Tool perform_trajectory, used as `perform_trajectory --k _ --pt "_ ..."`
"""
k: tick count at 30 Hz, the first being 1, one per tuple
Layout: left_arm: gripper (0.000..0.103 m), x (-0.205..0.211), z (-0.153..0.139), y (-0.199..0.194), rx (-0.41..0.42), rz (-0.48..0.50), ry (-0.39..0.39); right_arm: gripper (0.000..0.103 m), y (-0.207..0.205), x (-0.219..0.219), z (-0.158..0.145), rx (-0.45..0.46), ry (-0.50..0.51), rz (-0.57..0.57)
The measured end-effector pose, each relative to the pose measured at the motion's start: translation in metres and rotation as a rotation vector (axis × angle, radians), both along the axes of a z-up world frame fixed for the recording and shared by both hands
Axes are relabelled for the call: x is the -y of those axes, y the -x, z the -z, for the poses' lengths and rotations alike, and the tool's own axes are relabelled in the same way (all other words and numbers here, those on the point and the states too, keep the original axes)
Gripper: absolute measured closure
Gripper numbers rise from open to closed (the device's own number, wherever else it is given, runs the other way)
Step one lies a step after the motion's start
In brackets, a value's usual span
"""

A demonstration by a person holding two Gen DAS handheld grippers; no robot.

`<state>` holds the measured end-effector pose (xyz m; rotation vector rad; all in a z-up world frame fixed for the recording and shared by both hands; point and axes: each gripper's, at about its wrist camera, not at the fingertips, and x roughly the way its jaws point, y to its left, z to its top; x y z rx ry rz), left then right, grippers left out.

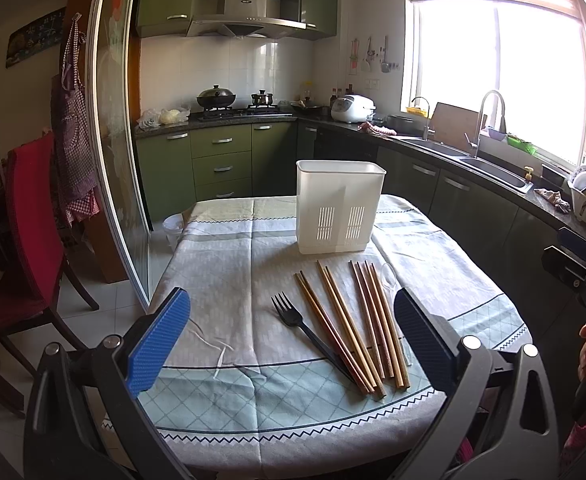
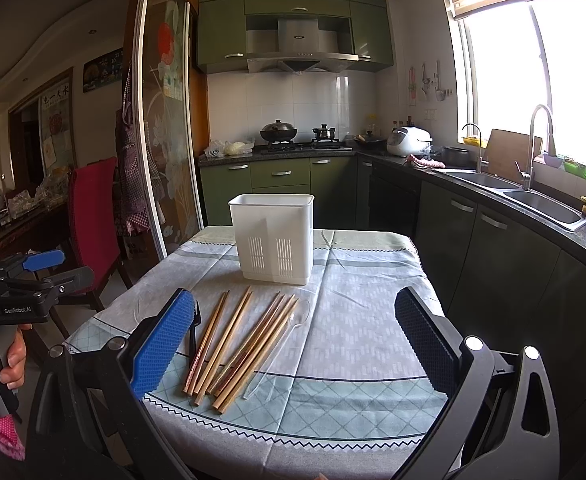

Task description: Organize utensils

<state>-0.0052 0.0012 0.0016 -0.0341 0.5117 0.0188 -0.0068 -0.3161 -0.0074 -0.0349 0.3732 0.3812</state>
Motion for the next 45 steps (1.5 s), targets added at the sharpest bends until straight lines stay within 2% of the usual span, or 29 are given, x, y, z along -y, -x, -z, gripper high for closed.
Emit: perform_trajectory --k 38,45 --pt "0.006 0.002 0.008 0.001 -0.012 0.000 -0.002 0.004 -0.003 0.001 0.004 -0.007 -0.002 0.001" --pt "0.006 0.004 0.022 -0.026 -0.110 -0.002 -0.006 0.004 -0.016 0.003 0.015 -0.066 -0.003 0.013"
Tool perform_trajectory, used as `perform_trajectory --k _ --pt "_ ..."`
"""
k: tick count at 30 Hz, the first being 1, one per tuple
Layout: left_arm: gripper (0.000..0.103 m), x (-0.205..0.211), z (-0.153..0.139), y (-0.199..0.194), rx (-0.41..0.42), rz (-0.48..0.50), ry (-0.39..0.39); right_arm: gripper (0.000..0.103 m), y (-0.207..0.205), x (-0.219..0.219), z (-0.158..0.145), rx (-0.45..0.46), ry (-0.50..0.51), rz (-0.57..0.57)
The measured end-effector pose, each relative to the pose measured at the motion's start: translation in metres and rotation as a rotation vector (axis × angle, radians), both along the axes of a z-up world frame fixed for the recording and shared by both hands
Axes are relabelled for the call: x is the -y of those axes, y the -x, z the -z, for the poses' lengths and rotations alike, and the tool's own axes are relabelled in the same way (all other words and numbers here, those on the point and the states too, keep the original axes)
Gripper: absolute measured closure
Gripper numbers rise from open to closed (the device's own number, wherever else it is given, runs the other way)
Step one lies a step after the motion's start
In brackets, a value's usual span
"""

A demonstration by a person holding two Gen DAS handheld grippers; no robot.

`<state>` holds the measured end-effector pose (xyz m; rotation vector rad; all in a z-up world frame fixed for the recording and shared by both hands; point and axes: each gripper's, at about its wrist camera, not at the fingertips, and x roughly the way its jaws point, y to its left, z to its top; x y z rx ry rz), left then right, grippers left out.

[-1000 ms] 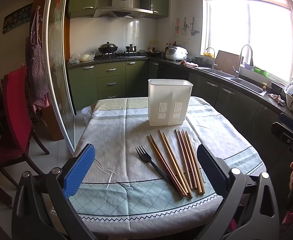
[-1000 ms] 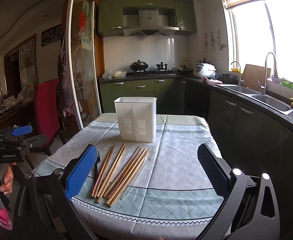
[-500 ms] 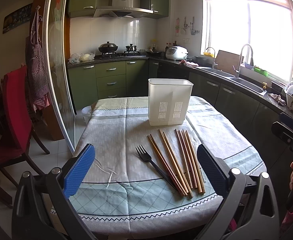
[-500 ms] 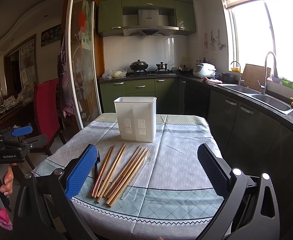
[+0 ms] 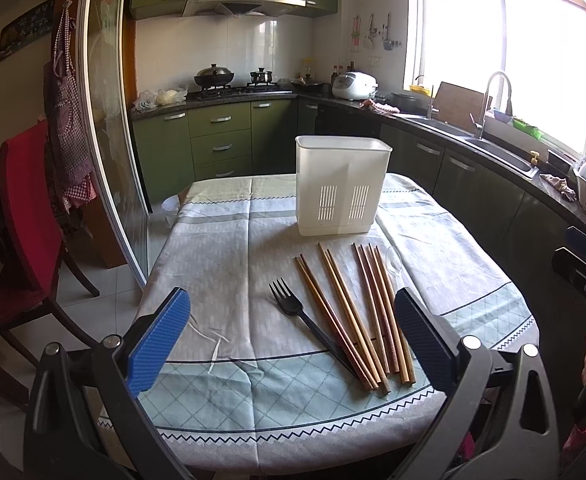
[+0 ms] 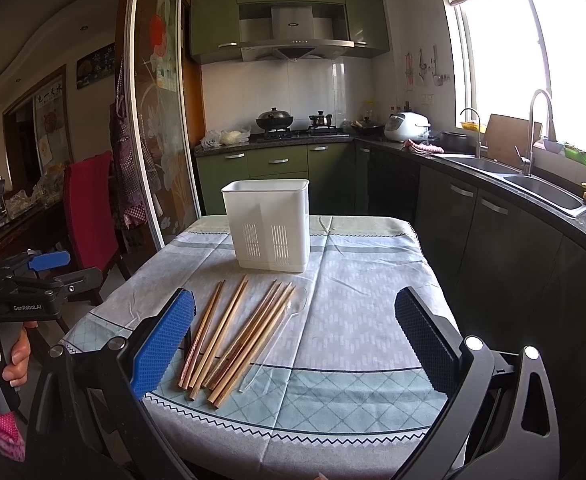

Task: Organize utensils
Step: 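Move the left gripper down to the black fork while the right gripper approaches the clear spoon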

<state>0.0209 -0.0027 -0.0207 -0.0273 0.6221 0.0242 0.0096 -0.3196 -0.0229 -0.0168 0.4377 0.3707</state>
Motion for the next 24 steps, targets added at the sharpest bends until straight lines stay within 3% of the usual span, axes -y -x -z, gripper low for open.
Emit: perform_trajectory --k 5,12,20,24 --pt "0.006 0.006 0.013 -0.036 -0.113 0.007 -0.003 0.004 -0.019 0.005 0.013 -0.073 0.010 0.028" --pt "0.006 0.017 0.039 -0.101 -0.331 0.049 -0.008 0.004 -0.053 0.024 0.040 -0.197 -0.011 0.096" --pt "0.007 0.008 0.083 -0.153 -0.585 0.011 0.118 0.004 -0.072 0.042 0.058 -0.284 -0.055 0.118" --pt "0.029 -0.002 0.098 -0.159 -0.680 -0.050 0.169 0.004 -0.075 0.046 0.060 -0.288 -0.060 0.126"
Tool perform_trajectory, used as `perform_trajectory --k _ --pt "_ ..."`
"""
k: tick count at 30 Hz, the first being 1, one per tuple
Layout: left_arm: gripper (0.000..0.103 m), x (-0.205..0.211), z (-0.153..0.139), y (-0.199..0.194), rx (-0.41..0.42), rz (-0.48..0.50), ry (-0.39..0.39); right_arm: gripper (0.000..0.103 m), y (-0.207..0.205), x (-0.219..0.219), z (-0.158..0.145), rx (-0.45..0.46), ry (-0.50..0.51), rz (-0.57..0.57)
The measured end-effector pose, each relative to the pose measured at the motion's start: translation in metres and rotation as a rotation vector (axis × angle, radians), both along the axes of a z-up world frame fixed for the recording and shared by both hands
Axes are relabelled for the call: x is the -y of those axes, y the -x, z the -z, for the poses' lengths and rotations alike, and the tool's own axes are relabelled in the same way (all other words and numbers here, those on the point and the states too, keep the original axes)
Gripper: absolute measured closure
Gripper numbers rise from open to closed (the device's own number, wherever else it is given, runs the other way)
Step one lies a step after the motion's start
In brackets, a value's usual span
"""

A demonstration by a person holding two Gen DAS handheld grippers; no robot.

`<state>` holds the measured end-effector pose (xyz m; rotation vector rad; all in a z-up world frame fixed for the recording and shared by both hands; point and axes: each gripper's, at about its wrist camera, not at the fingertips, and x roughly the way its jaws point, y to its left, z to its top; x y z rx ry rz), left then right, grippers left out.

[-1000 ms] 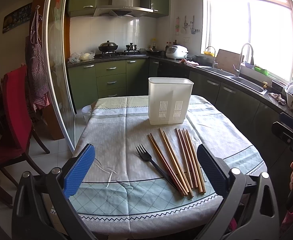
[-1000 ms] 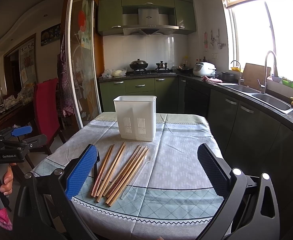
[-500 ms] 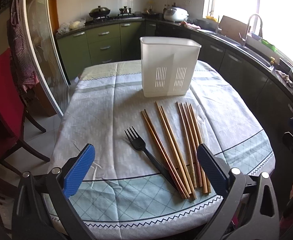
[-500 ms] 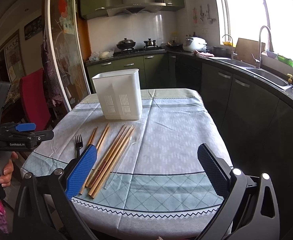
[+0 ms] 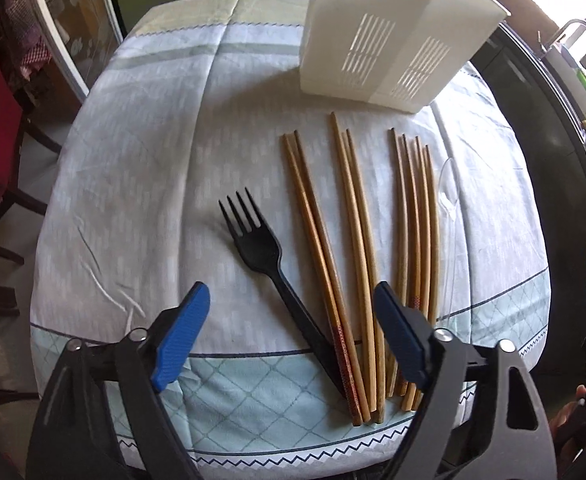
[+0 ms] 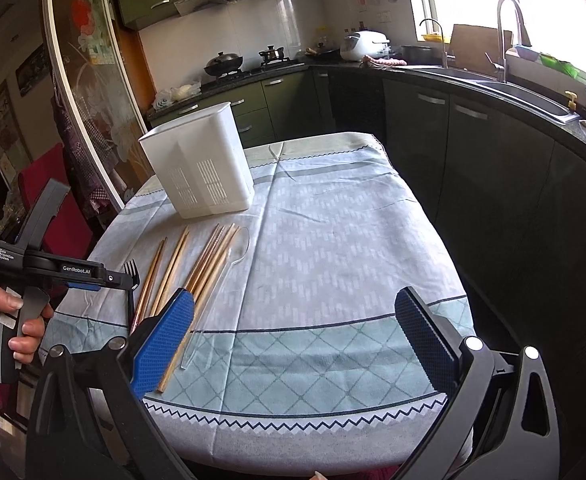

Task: Organize utensils
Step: 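Move the left gripper down to the black fork while the right gripper approaches the clear spoon, then close the left gripper on the fork handle while the right gripper closes on the spoon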

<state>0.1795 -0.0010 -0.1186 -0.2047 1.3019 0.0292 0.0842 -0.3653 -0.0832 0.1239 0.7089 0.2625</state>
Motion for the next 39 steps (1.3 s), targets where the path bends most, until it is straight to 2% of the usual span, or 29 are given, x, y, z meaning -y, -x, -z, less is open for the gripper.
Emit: perform_trajectory --k 5,12,20,22,25,28,30,35,37,39 --pt "0.040 -0.007 0.007 -0.003 -0.051 -0.059 -0.011 0.004 -0.004 -0.005 0.004 -0.017 -0.001 -0.018" --pt "0.075 -0.014 0.020 -0.008 -0.100 -0.150 0.036 0.004 -0.002 -0.011 0.004 -0.013 0.005 -0.040" --pt "0.083 -0.010 0.022 -0.013 -0.099 -0.153 0.022 0.004 0.000 -0.011 0.004 -0.018 0.017 -0.045" --pt "0.091 -0.002 0.023 -0.020 -0.103 -0.143 0.031 0.004 -0.004 -0.013 0.008 -0.045 0.019 -0.048" --pt "0.091 0.003 0.023 -0.025 -0.104 -0.117 0.012 0.004 -0.013 -0.015 0.009 -0.074 0.002 -0.060" --pt "0.091 0.011 0.025 -0.036 -0.105 -0.097 -0.010 0.004 -0.025 -0.025 0.007 -0.072 0.062 -0.059" --pt "0.091 0.011 0.024 -0.039 -0.104 -0.082 -0.041 0.005 -0.038 -0.031 0.005 -0.099 0.057 -0.091" --pt "0.091 0.010 0.023 -0.047 -0.113 -0.028 -0.107 0.020 -0.081 -0.053 0.011 -0.226 0.079 -0.151" --pt "0.091 0.008 0.023 -0.051 -0.118 -0.005 -0.129 0.024 -0.100 -0.063 0.020 -0.313 0.071 -0.190" --pt "0.091 0.006 0.023 -0.054 -0.126 0.020 -0.156 0.032 -0.119 -0.071 0.031 -0.407 0.047 -0.213"
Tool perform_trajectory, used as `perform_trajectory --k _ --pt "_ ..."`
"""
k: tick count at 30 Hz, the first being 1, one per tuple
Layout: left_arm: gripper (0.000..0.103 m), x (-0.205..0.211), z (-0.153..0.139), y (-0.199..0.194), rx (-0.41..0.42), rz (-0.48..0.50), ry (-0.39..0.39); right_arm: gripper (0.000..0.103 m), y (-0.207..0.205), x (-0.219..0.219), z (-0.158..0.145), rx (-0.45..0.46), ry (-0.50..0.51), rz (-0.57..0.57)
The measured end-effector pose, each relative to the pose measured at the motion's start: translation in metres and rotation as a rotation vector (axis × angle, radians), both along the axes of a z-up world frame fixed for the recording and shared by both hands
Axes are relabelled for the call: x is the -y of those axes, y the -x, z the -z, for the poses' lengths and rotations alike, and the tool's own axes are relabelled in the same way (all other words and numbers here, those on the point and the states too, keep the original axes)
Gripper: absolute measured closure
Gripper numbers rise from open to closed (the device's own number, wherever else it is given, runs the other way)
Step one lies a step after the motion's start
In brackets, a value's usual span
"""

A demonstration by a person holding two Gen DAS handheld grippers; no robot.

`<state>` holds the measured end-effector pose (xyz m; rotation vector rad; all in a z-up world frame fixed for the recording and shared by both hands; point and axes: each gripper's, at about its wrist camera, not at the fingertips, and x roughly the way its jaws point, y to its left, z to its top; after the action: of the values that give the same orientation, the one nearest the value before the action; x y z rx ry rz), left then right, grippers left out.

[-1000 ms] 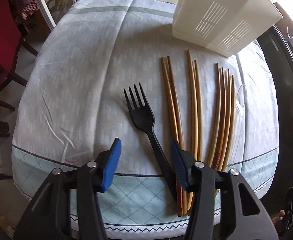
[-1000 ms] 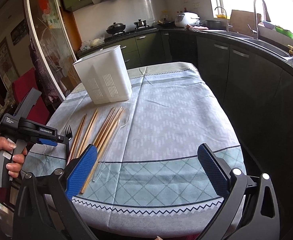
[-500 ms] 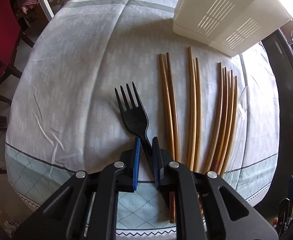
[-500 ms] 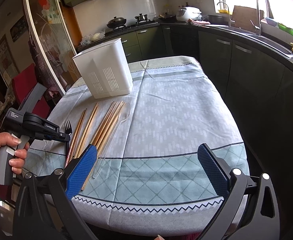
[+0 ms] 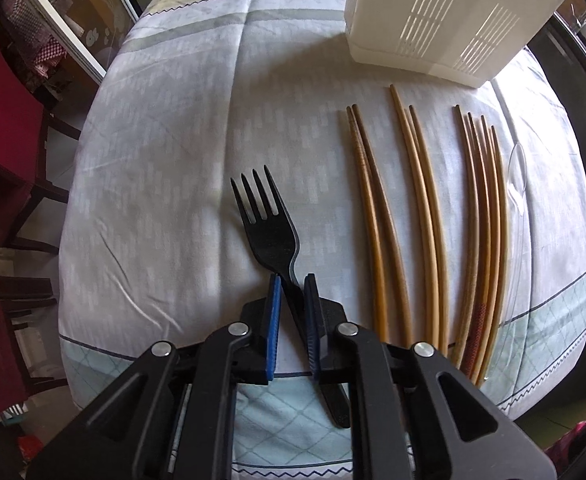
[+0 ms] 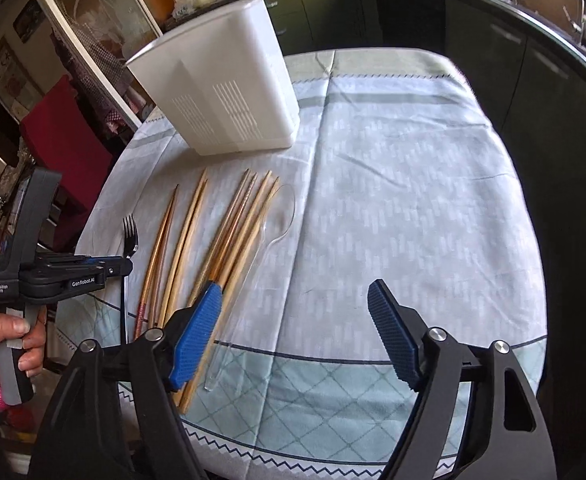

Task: Organize utensils
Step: 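Close the left gripper on the fork handle while the right gripper closes on the spoon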

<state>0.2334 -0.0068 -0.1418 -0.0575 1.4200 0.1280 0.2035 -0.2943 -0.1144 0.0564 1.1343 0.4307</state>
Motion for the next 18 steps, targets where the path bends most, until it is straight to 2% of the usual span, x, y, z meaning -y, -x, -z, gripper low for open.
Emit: perform_trajectory --k 5,7,11,14,18 --pt "0.091 -0.008 0.001 -0.009 -0.010 0.083 -0.053 0.051 -0.031 -0.019 0.027 -0.134 0.044 0.016" --pt "0.091 -0.010 0.001 -0.013 -0.011 0.104 -0.060 0.054 -0.038 -0.027 0.033 -0.171 0.034 0.019" --pt "0.090 -0.015 0.004 -0.017 -0.009 0.168 -0.087 0.057 -0.042 -0.044 0.035 -0.176 0.043 0.025" --pt "0.089 -0.017 0.007 -0.005 -0.004 0.220 -0.118 0.070 -0.046 -0.055 0.039 -0.186 0.083 0.041" --pt "0.089 -0.013 0.009 -0.004 0.000 0.277 -0.176 0.078 -0.052 -0.071 0.047 -0.198 0.137 0.059"
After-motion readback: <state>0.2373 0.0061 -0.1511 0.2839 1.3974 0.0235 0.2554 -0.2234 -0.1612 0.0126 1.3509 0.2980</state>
